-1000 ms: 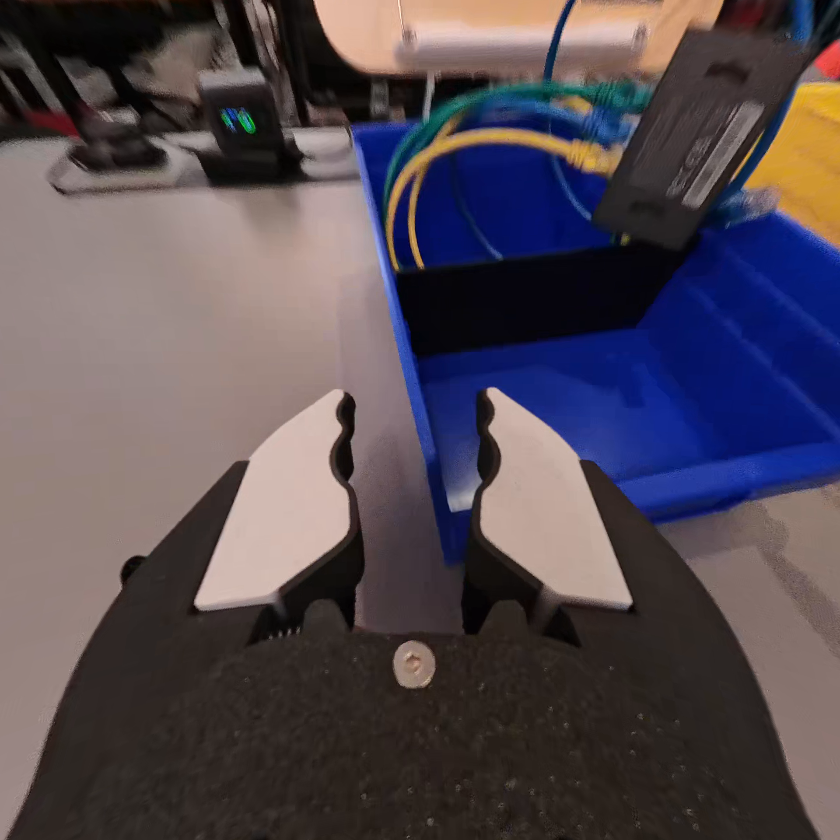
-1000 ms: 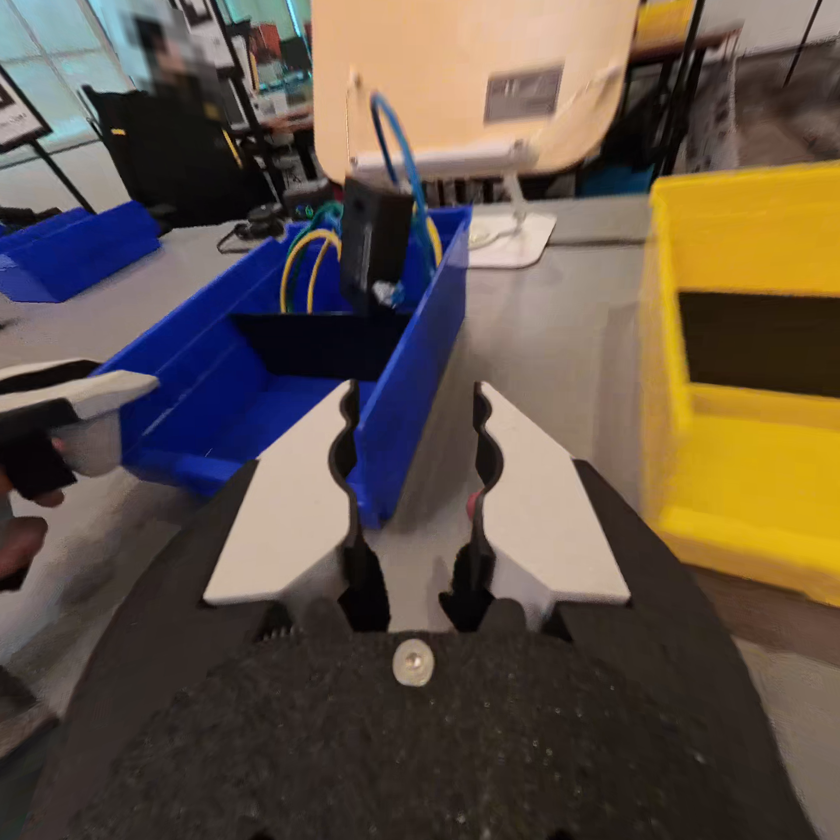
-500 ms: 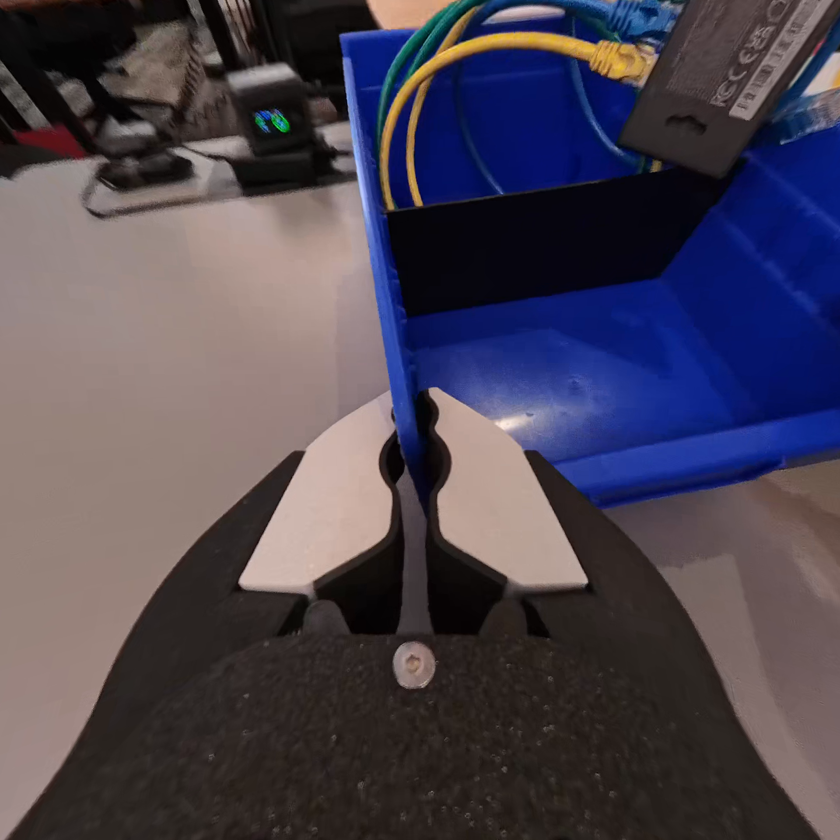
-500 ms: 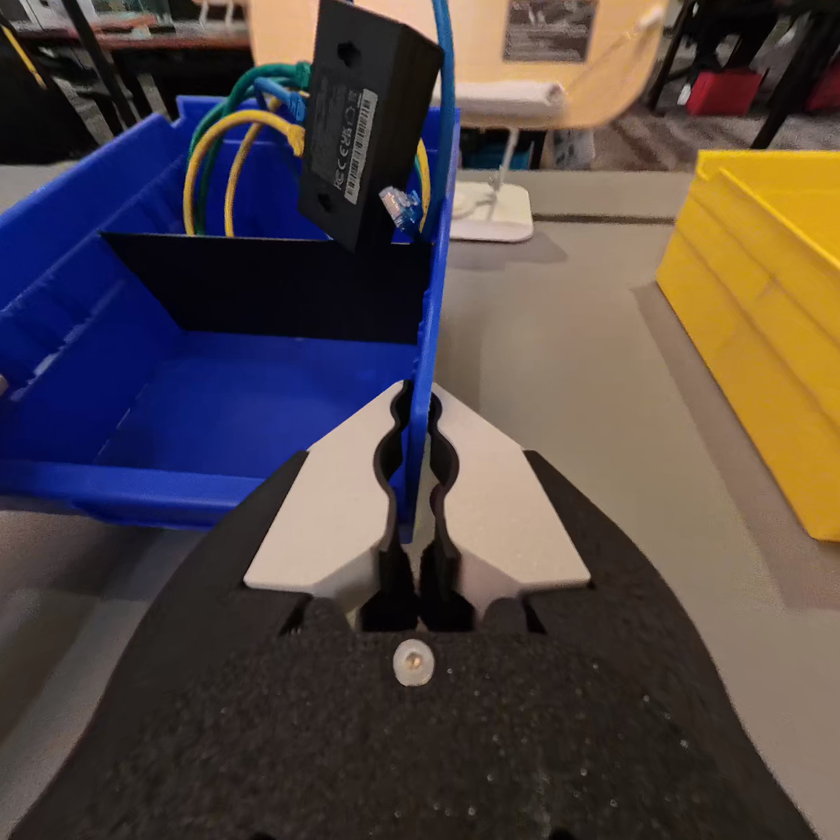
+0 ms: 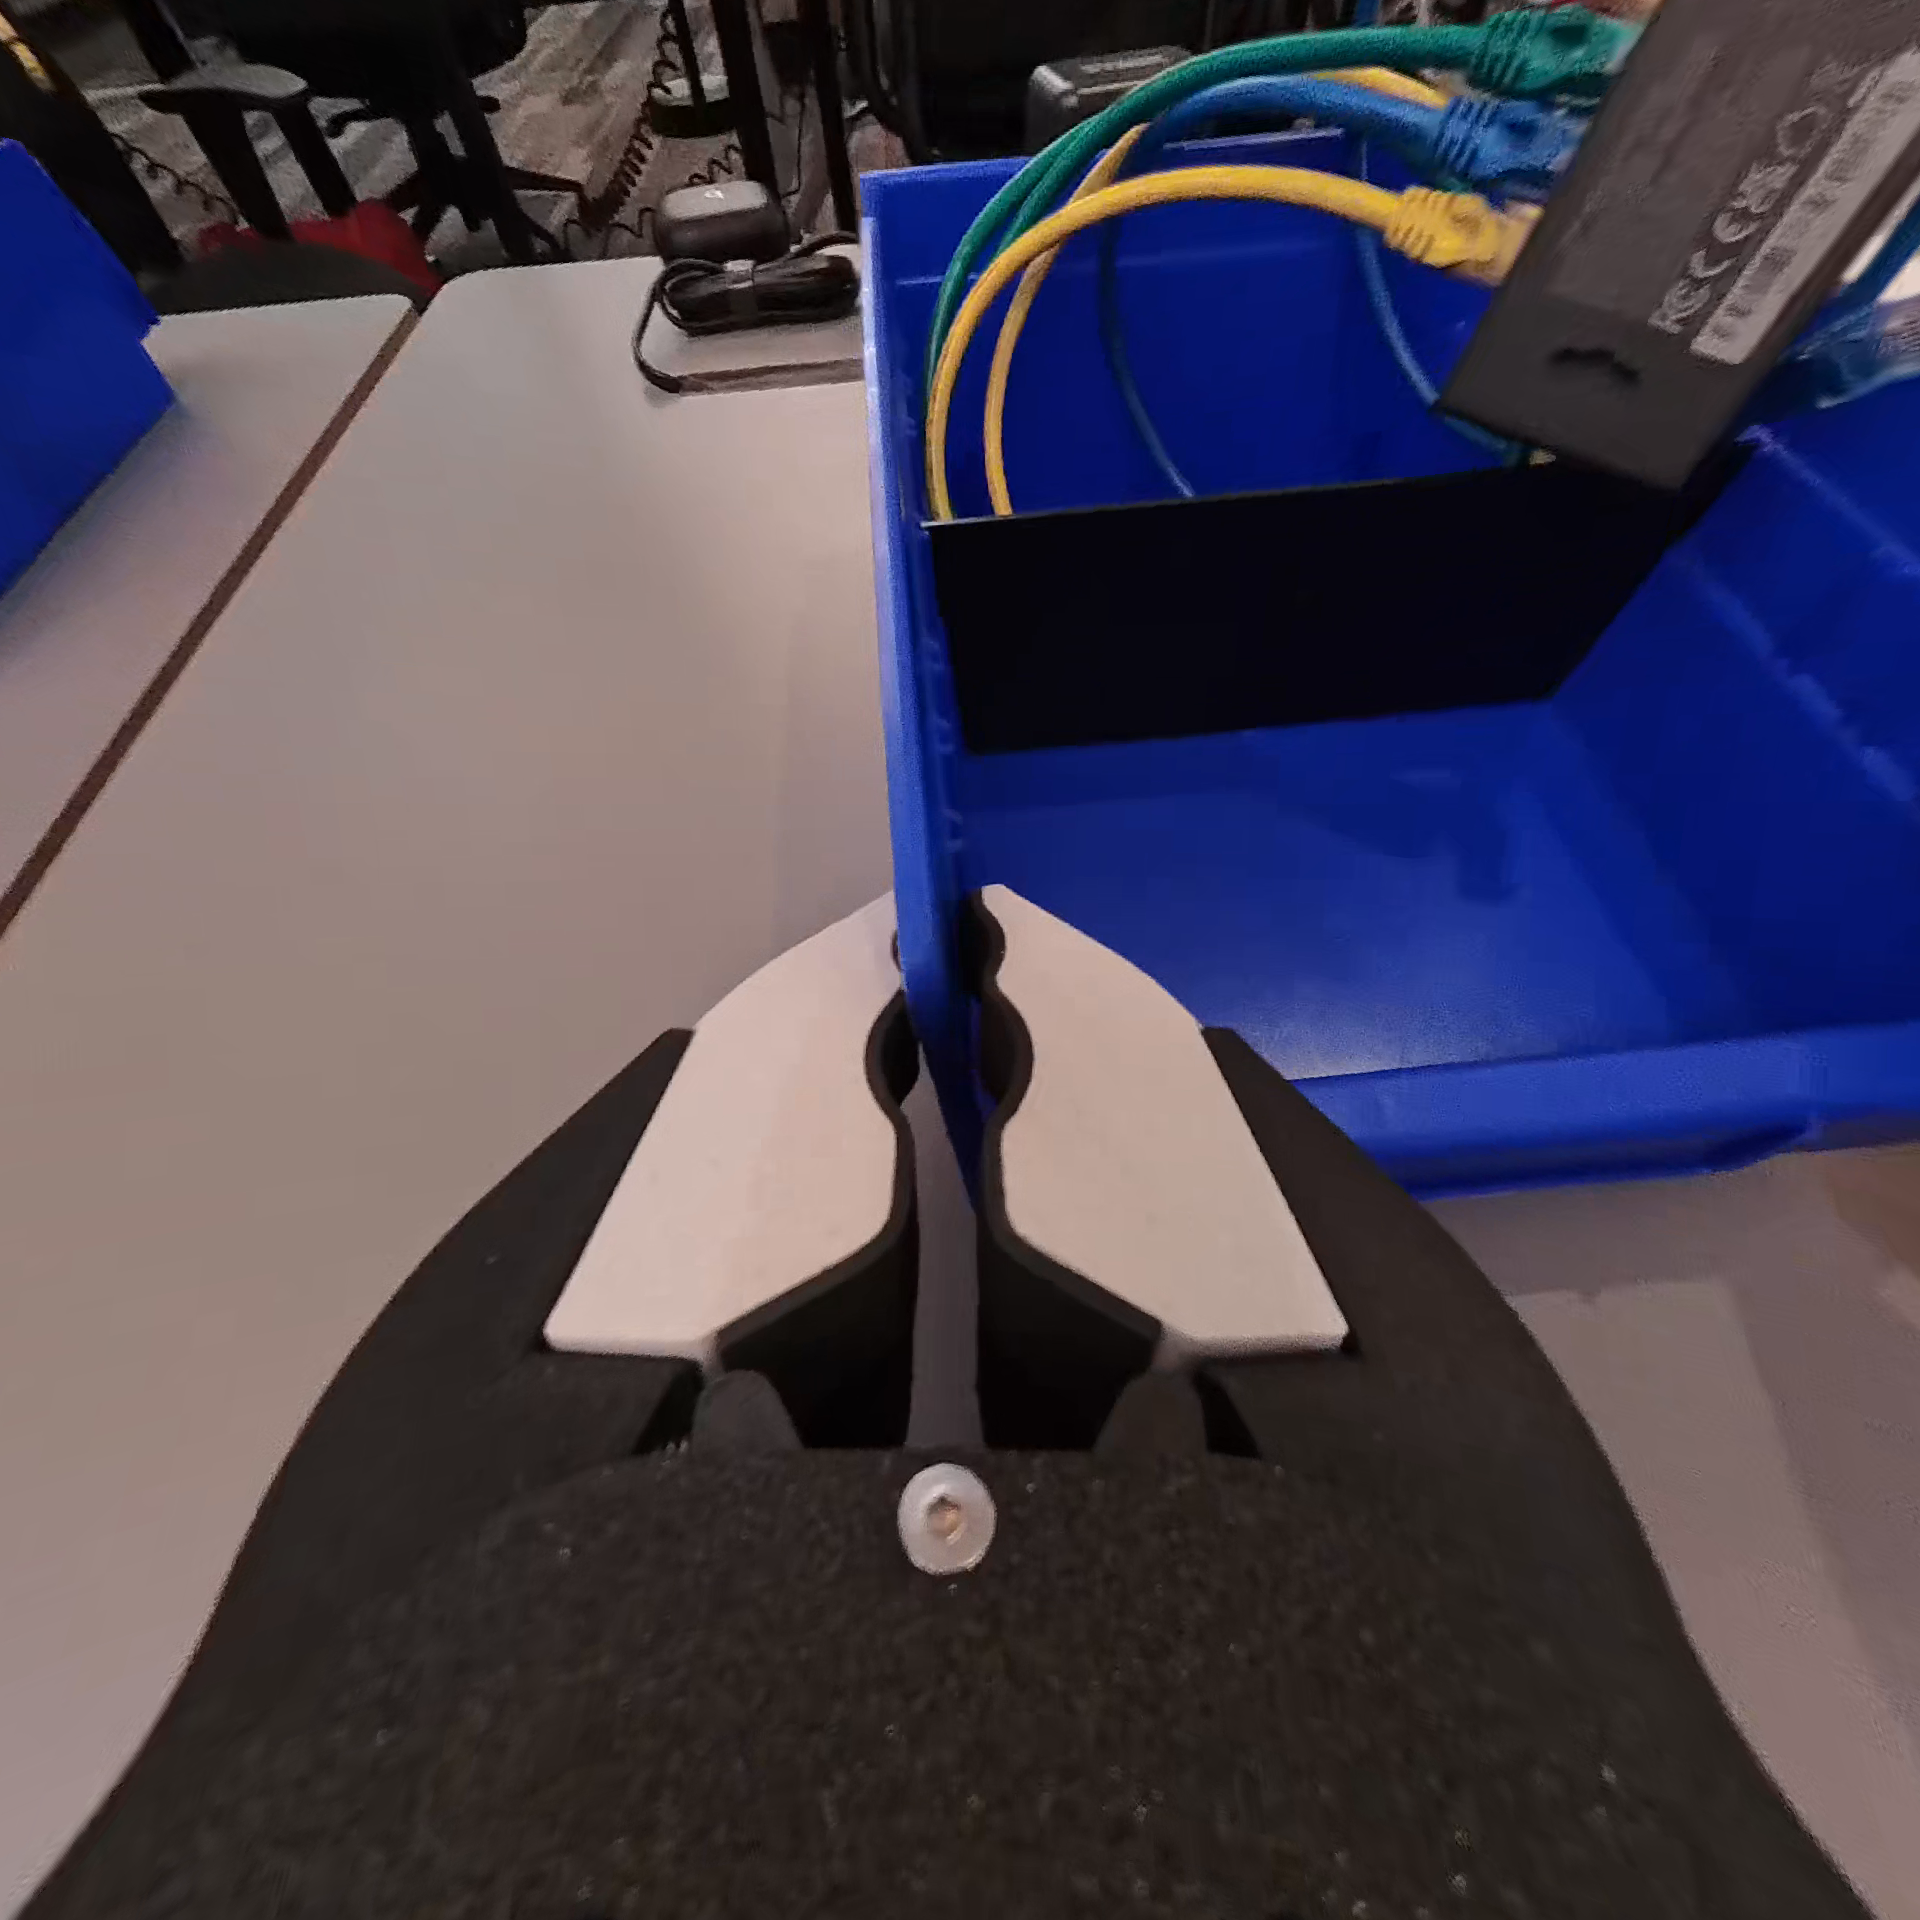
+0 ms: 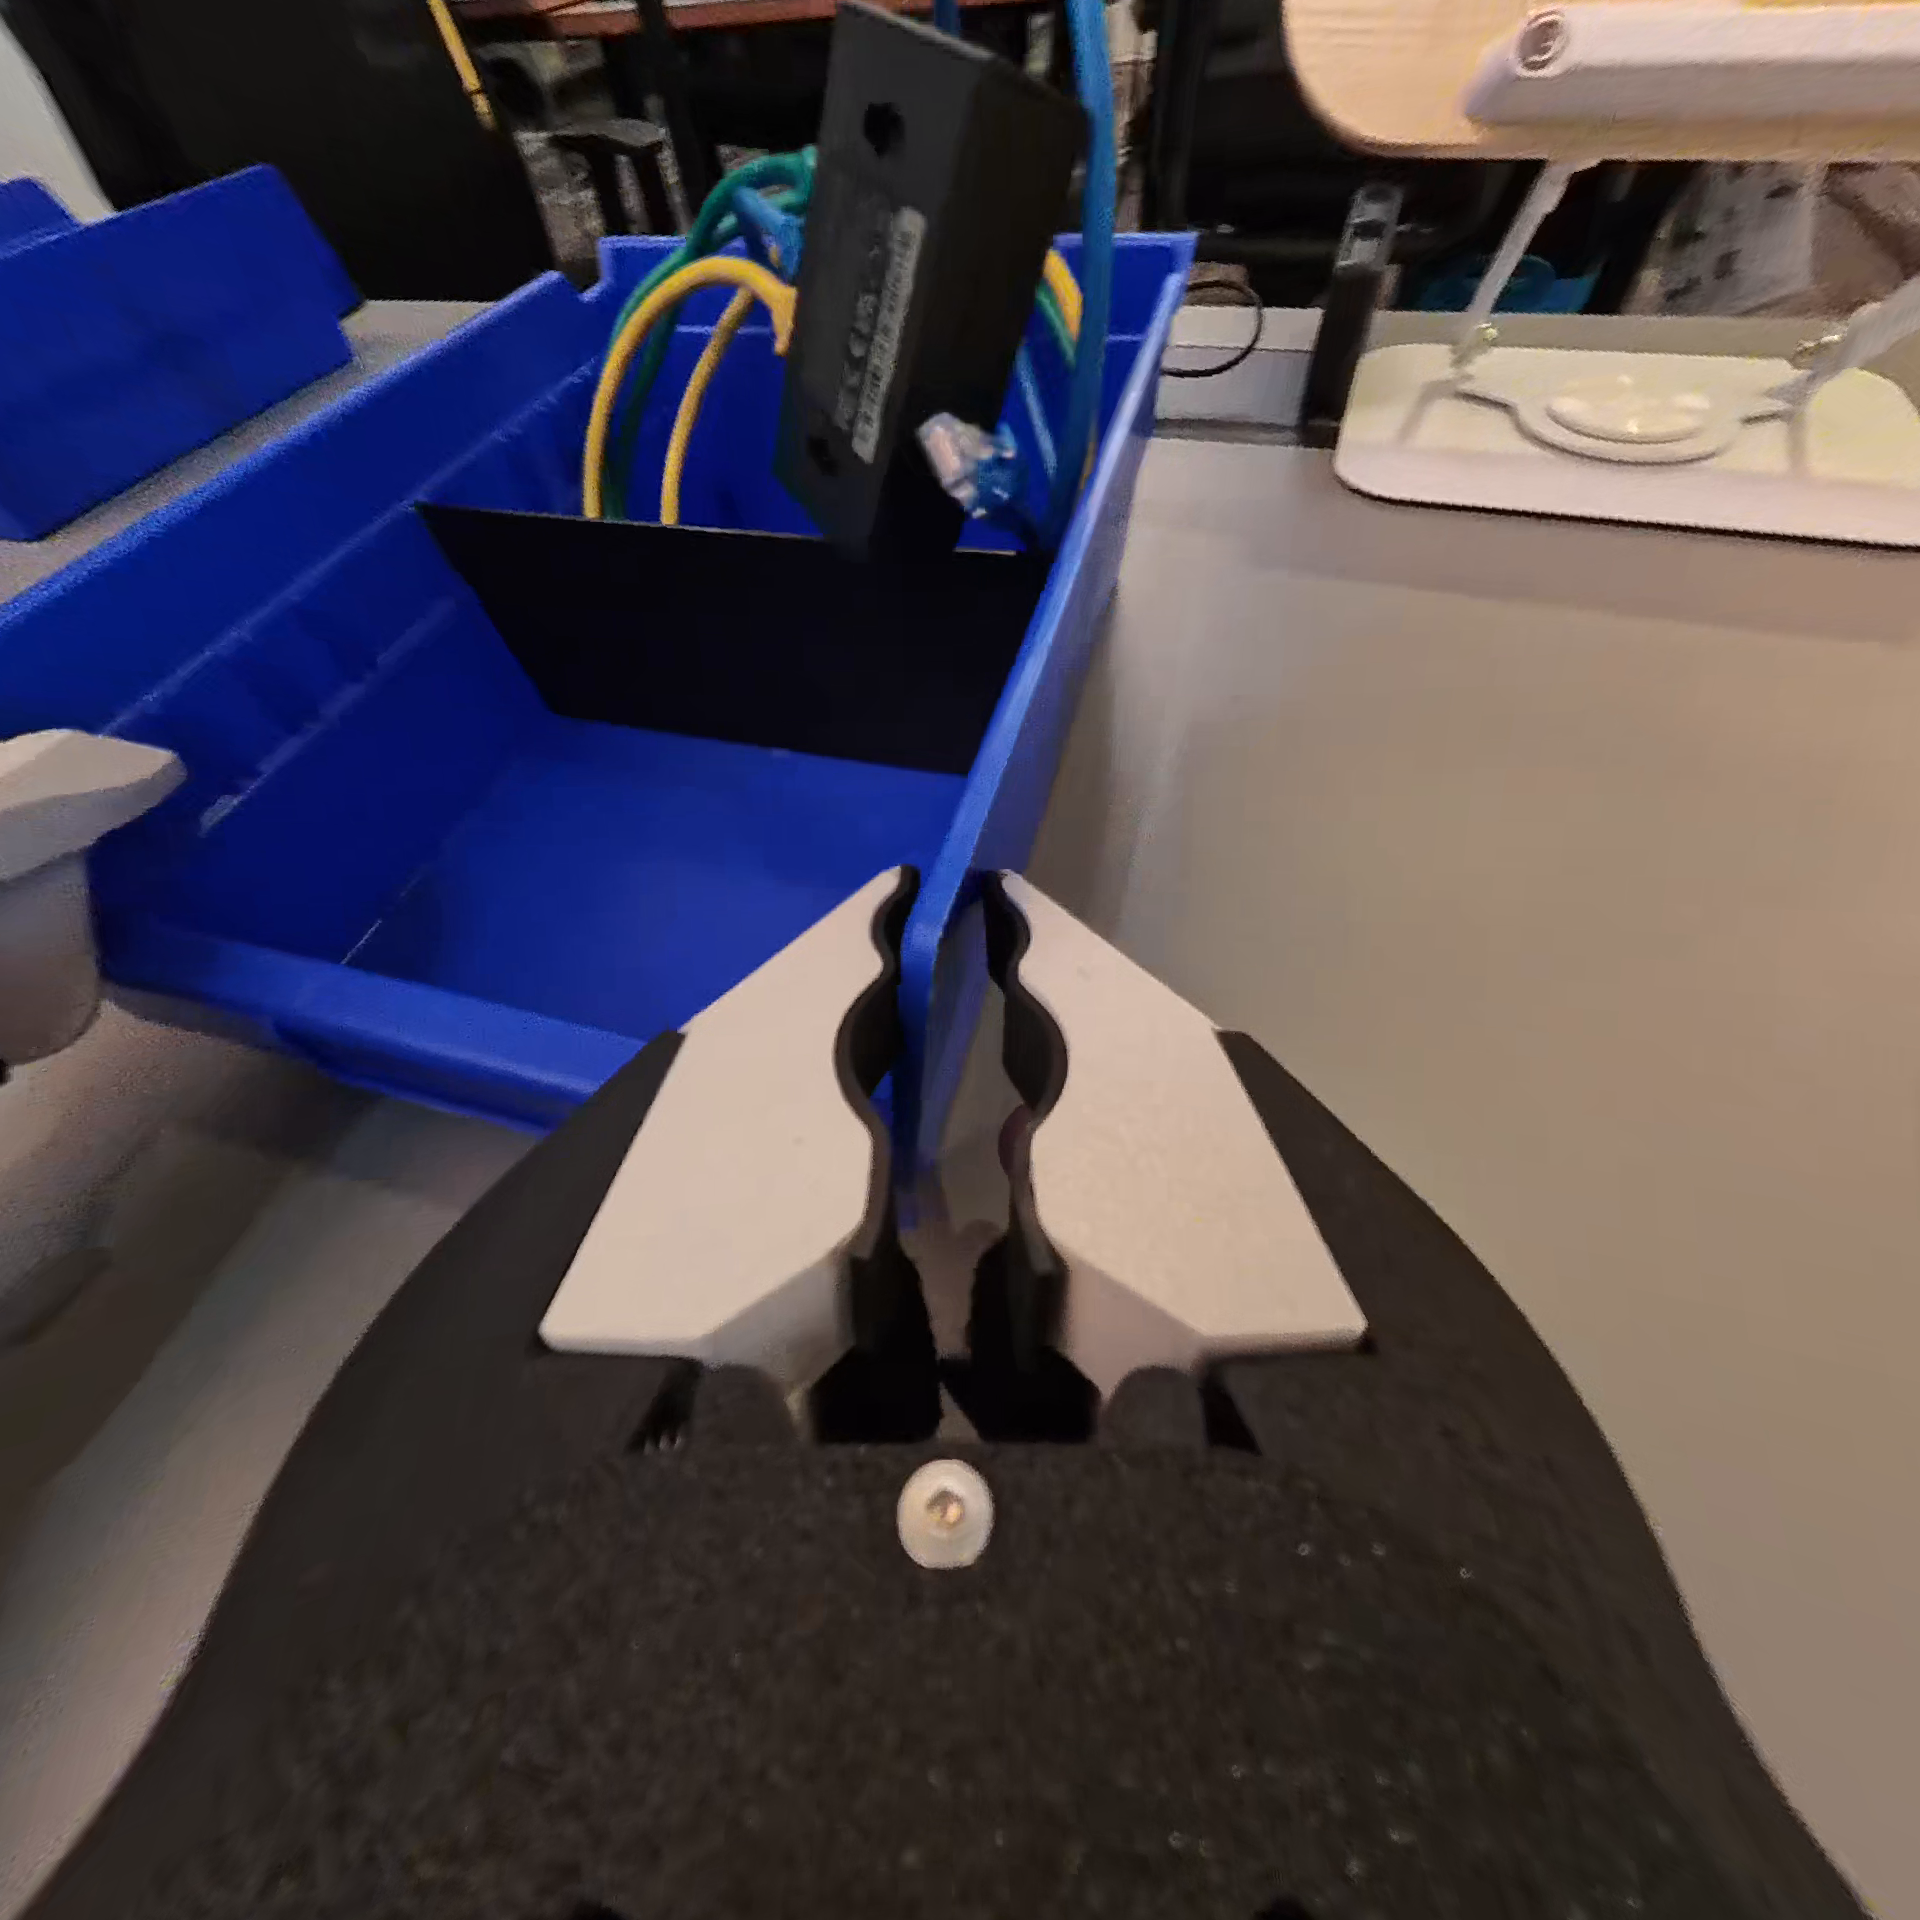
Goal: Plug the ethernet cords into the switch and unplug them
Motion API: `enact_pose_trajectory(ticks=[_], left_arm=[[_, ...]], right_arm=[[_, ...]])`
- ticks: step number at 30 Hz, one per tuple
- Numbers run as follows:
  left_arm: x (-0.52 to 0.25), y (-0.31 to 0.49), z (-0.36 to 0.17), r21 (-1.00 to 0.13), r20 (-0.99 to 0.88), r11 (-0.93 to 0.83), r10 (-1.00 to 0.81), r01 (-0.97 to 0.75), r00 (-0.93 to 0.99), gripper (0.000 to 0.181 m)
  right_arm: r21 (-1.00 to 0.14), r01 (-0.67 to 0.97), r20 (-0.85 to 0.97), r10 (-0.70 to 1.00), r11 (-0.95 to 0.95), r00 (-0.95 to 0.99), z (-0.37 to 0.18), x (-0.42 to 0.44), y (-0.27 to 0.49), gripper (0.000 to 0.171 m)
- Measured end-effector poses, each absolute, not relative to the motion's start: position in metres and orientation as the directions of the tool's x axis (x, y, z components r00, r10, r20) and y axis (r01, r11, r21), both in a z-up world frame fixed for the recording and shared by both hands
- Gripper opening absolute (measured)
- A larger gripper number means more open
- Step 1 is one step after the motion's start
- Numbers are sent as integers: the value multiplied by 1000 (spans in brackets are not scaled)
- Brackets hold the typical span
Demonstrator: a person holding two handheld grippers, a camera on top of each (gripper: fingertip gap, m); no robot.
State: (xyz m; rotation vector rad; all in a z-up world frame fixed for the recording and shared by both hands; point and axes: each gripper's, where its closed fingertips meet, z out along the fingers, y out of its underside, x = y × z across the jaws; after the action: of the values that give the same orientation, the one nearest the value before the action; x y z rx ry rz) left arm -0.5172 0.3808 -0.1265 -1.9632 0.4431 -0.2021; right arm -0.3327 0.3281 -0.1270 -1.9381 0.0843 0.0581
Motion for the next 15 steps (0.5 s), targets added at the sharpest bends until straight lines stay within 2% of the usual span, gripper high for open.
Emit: enact_pose_trajectory(ticks=[3,7,10,13,15], left_arm=[[-524,378,-119,-901,-182,-320,-337,-294,924,21],[-536,367,-109,-886,-271,-293,-298,-358,915,27],[-546,357,-101,-890,-263,-289,-303,-351,916,39],[-545,338,-83,-913,-197,-281,-332,-296,922,33],[-523,319,-83,-898,-134,-327,-435,-295,890,29]], right_arm=[[-907,-136,-197,117,-399,973,-122,-339,317,26],[-929,-124,-257,366,-348,894,-93,-324,264,45],[-964,-70,-156,331,-256,931,-82,-257,225,51],[-965,8,-68,282,-261,957,-91,-188,182,51],[-963,29,-27,205,-267,978,-97,-134,157,51]])
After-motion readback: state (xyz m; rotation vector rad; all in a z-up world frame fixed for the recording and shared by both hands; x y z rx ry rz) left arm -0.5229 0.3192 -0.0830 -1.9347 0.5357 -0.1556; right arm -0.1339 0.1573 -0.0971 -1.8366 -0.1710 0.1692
